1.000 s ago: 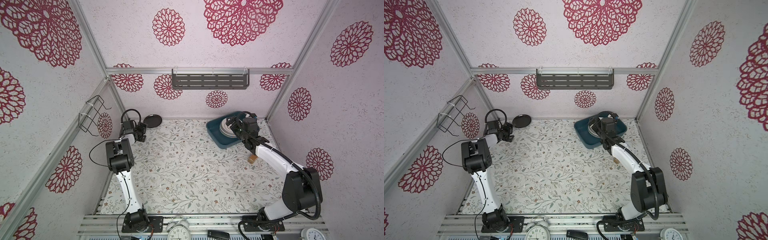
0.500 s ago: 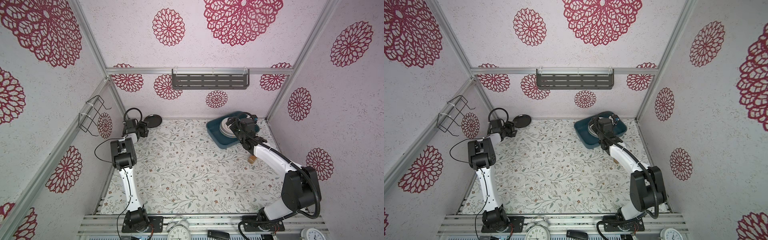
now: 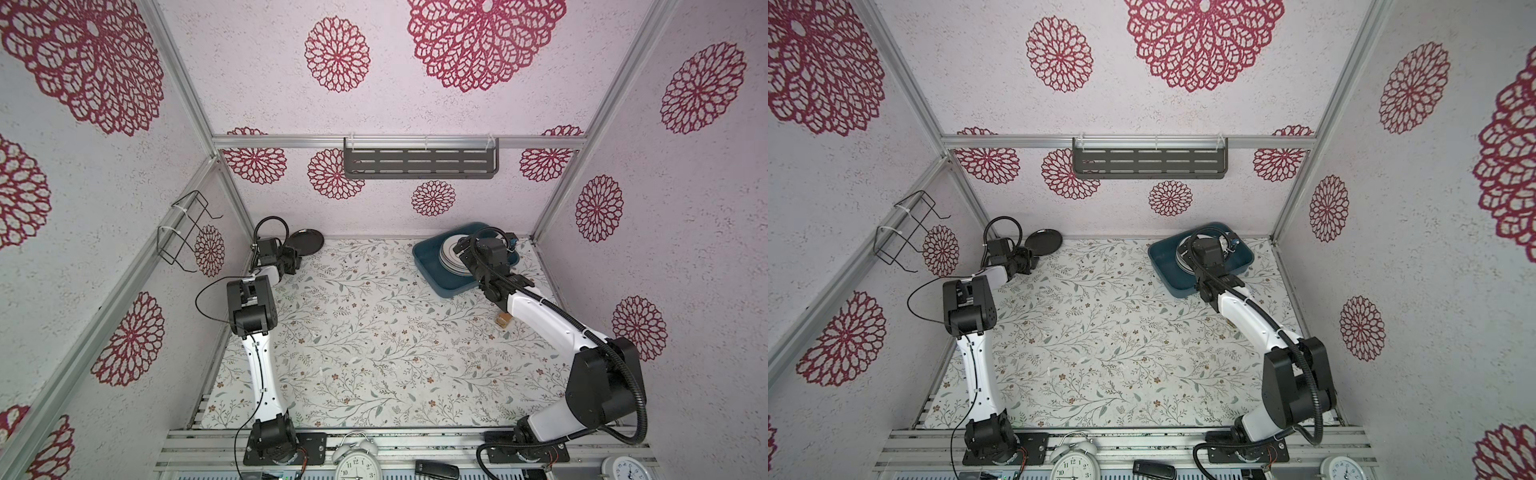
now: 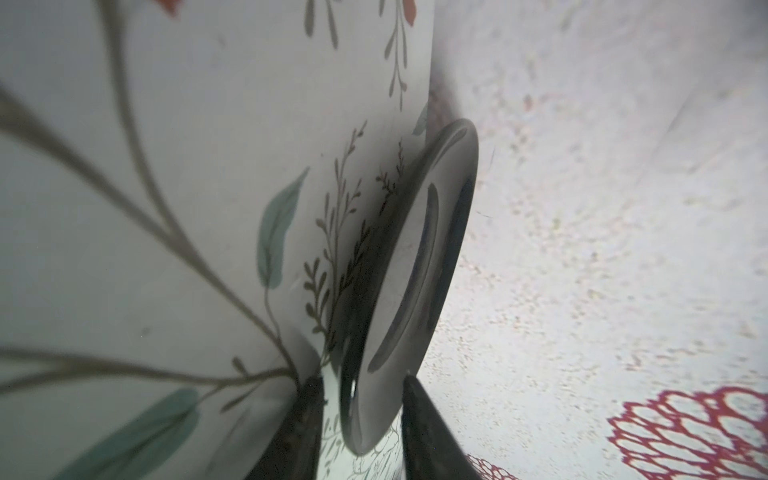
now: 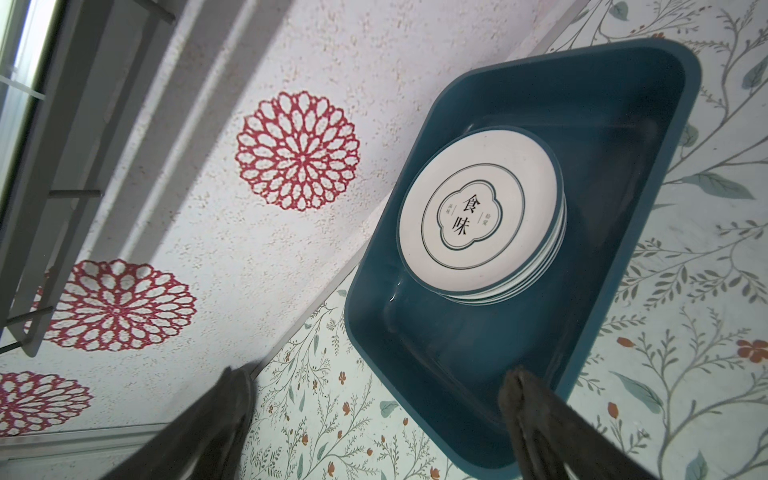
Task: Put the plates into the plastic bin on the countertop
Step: 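Grasp the black plate's rim with the left gripper and lift it upright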
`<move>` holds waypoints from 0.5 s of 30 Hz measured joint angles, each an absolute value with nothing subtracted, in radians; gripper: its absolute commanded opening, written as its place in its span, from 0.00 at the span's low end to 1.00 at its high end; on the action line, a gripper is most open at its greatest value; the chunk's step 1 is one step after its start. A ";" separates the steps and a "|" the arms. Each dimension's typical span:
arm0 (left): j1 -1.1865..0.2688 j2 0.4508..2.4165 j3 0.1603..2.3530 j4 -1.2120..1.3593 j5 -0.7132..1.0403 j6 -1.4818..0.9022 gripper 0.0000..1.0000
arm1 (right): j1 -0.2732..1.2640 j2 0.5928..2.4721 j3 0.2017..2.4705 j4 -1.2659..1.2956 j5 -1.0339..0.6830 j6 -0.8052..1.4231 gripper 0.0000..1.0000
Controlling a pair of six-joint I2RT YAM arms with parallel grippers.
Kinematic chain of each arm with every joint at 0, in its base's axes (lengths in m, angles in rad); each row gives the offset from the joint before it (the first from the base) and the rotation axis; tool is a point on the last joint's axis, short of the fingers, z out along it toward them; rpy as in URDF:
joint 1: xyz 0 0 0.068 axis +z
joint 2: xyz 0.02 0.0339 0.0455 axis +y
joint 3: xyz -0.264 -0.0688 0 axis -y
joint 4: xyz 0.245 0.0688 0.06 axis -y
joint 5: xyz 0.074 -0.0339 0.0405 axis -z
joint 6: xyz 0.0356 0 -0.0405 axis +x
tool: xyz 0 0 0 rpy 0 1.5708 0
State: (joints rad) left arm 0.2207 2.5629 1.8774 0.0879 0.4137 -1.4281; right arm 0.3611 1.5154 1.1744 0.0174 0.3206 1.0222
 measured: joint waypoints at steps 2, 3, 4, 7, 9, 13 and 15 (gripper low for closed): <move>0.220 2.577 1.893 0.091 0.416 -1.438 0.24 | 0.361 1.514 1.174 0.018 0.327 1.024 0.99; 0.219 2.581 1.897 0.092 0.417 -1.443 0.23 | 0.361 1.514 1.174 0.017 0.331 1.024 0.99; 0.218 2.582 1.897 0.093 0.417 -1.447 0.20 | 0.361 1.514 1.174 0.016 0.333 1.025 0.99; 0.218 2.582 1.892 0.093 0.416 -1.461 0.13 | 0.361 1.514 1.174 0.017 0.337 1.026 0.99; 0.218 2.582 1.886 0.095 0.414 -1.470 0.09 | 0.361 1.514 1.174 0.017 0.337 1.026 0.99; 0.217 2.581 1.876 0.113 0.414 -1.476 0.01 | 0.361 1.514 1.174 0.017 0.336 1.025 0.99; 0.216 2.580 1.868 0.126 0.413 -1.478 0.00 | 0.361 1.514 1.174 0.018 0.334 1.025 0.99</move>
